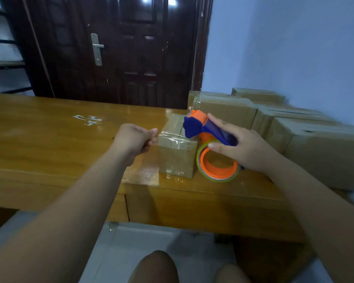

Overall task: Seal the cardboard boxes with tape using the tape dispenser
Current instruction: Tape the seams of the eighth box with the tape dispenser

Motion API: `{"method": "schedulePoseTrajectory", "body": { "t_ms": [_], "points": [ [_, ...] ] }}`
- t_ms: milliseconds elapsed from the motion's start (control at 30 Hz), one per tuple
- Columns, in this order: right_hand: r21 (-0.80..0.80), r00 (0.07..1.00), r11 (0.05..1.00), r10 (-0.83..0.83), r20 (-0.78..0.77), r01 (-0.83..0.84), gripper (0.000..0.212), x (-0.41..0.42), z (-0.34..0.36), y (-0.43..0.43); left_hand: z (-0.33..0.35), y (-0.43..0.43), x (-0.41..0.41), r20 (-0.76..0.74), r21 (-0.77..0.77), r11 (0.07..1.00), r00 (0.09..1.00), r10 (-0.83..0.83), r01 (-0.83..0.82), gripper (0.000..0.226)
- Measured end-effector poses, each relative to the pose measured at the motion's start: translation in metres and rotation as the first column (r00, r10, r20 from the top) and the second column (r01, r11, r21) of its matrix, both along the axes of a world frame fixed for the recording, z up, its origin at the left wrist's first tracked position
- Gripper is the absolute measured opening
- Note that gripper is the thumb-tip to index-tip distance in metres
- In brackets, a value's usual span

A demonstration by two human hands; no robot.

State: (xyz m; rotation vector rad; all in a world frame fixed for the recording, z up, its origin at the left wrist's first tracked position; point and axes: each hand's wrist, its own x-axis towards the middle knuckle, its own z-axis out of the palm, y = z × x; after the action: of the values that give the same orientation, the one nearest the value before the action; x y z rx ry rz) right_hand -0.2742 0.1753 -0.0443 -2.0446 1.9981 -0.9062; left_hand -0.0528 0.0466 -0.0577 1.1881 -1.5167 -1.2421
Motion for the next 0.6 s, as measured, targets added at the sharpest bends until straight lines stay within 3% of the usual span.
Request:
{"method": "schedulePoseTrajectory", "body": {
  "t_ms": [167,300,433,500,600],
  "points": [
    [-0.019,0.99,0.999,0.043,0.131,-0.041,0.071,-0.004,-0.012,-0.004,-0.012,0.004,-0.006,-0.125,0.045,0.999,0.992,-0.01,0.016,0.025],
    [-0.061,0.97,0.996,0.074,0.233,-0.062,0.073,-0.003,-0.022,-0.006,-0.021,0.009,-0.012,0.017,-0.043,0.999,1.0,0.027,-0.026,0.027],
    [-0.088,0.959,0.994,0.084,0.27,-0.062,0.071,-0.002,-0.028,-0.008,-0.041,0.015,-0.022,-0.052,0.211,0.977,0.997,0.052,-0.04,0.009],
    [-0.094,0.958,0.994,0.081,0.274,-0.057,0.07,-0.002,-0.029,-0.009,-0.051,0.022,-0.027,-0.07,0.112,0.987,0.99,0.123,-0.114,0.019],
    [-0.097,0.955,0.994,0.074,0.288,-0.048,0.069,-0.001,-0.03,-0.011,-0.055,0.037,-0.025,-0.195,-0.225,0.958,0.972,0.135,-0.178,0.057]
  ]
}}
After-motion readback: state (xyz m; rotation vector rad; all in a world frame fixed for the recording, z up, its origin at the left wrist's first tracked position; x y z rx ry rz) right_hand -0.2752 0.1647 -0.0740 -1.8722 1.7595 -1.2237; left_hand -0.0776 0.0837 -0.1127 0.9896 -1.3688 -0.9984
